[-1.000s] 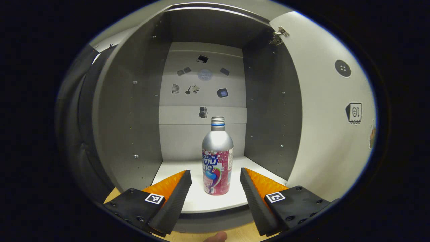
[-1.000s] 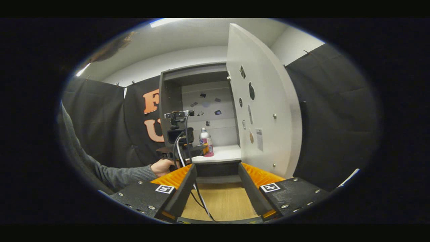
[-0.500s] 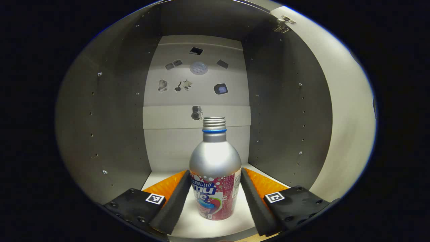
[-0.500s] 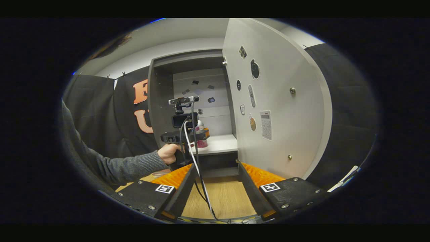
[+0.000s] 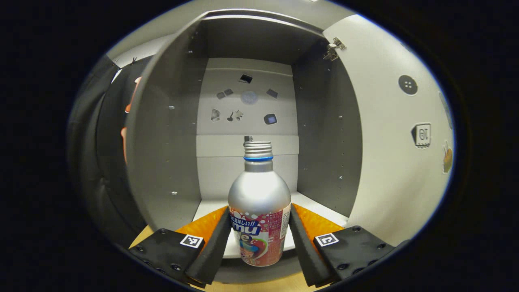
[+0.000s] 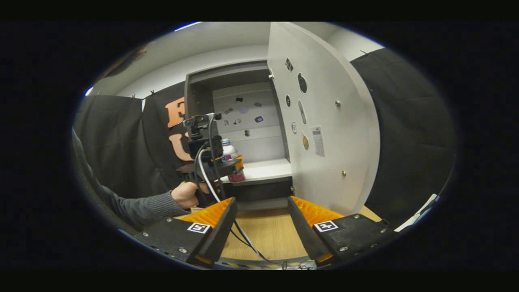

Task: Open the cabinet door with the right hand, grasp the bottle in the cabinet with the left hand and place it on the coaster, then close the cabinet door with the right hand.

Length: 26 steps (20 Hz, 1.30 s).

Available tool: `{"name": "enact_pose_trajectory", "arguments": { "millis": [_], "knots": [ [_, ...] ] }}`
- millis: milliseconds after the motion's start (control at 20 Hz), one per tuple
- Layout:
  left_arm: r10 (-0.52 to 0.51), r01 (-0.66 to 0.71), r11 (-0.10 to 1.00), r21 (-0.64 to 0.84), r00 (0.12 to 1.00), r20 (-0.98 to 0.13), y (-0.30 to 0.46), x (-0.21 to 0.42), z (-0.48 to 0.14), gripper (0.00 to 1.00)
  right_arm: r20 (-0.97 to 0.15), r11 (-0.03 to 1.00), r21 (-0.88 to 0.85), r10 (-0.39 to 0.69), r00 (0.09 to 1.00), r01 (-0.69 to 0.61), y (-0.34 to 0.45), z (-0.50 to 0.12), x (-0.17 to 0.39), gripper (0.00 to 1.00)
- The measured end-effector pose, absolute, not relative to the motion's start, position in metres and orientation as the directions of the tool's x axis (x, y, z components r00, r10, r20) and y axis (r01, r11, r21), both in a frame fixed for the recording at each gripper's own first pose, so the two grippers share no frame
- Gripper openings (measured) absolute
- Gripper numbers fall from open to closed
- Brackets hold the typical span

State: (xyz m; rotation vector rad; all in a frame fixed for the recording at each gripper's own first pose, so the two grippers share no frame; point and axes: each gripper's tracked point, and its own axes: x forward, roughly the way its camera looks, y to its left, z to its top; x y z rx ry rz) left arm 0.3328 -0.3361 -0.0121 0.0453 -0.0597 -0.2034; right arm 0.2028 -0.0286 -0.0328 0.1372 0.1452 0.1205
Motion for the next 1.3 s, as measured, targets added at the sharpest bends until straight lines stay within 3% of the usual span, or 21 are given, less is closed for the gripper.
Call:
{"name": "enact_pose_trajectory", "arguments": {
  "millis": [200, 500, 950, 1300],
  "knots": [
    [-0.189, 0.187, 0.981, 0.058, 0.982, 0.025, -0.312, 0.266, -0.044, 0.86, -0.159, 0.972, 0.187, 0.169, 0.973, -0.139, -0.024, -0.052, 0.175, 0.78],
    [-0.126, 0.135, 0.987, 0.086, 0.987, -0.103, -0.267, 0.202, -0.14, 0.86, -0.22, 0.956, 0.231, 0.232, 0.947, -0.181, -0.014, -0.084, 0.142, 0.78],
    [-0.044, 0.07, 0.992, 0.107, 0.972, -0.23, -0.226, 0.151, -0.274, 0.86, -0.355, 0.954, 0.231, 0.267, 0.896, -0.193, -0.012, -0.133, 0.129, 0.78],
    [-0.011, 0.028, 0.998, 0.06, 0.962, -0.271, -0.208, 0.144, -0.33, 0.86, -0.45, 0.953, 0.221, 0.286, 0.846, -0.205, -0.009, -0.16, 0.131, 0.78]
  ]
}}
